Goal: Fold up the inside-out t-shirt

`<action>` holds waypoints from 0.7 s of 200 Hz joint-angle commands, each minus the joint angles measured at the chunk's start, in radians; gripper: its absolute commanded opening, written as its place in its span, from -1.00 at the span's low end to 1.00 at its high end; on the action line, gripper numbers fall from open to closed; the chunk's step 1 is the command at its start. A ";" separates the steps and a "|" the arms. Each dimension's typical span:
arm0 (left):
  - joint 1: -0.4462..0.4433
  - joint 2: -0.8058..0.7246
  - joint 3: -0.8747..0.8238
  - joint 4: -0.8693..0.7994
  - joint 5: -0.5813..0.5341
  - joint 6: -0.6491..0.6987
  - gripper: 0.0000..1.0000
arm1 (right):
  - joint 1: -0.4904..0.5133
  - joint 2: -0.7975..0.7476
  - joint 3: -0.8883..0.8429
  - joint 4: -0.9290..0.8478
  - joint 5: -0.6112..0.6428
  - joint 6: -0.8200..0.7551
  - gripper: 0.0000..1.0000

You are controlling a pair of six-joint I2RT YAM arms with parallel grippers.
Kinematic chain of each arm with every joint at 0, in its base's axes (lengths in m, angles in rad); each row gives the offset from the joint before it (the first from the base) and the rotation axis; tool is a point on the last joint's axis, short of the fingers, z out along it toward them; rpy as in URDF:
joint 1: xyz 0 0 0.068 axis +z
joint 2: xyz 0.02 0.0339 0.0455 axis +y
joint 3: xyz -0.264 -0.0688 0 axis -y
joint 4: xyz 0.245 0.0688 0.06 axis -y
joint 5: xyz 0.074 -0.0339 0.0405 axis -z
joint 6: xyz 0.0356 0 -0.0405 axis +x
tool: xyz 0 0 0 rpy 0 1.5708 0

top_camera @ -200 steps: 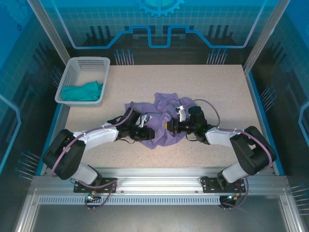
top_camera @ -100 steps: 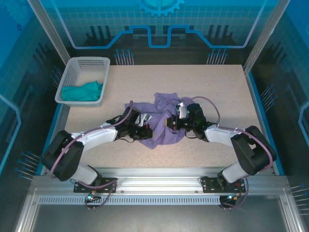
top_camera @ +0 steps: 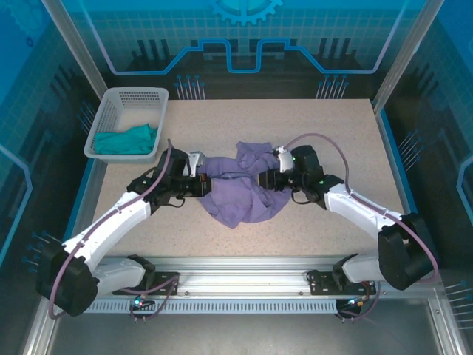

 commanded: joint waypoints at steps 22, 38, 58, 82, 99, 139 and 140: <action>0.010 -0.062 0.044 -0.049 -0.179 0.053 -1.00 | -0.051 0.177 0.184 -0.234 0.289 -0.130 -0.11; 0.010 -0.070 0.042 -0.030 -0.179 0.045 -1.00 | -0.051 0.266 0.248 -0.250 0.257 -0.152 -0.03; 0.010 -0.077 0.046 -0.024 -0.191 0.043 -1.00 | -0.031 0.367 0.310 -0.258 0.146 -0.141 0.09; 0.010 -0.086 0.058 -0.018 -0.227 0.033 -1.00 | -0.007 0.454 0.348 -0.252 0.195 -0.132 -0.23; 0.011 -0.095 0.096 -0.028 -0.274 0.030 -1.00 | -0.040 0.381 0.324 -0.205 0.209 -0.132 -0.73; 0.115 -0.119 0.368 -0.134 -0.295 0.011 -1.00 | -0.172 -0.014 0.244 -0.156 0.252 -0.135 -1.00; 0.121 -0.119 0.378 -0.137 -0.294 0.009 -1.00 | -0.174 -0.023 0.244 -0.156 0.253 -0.135 -1.00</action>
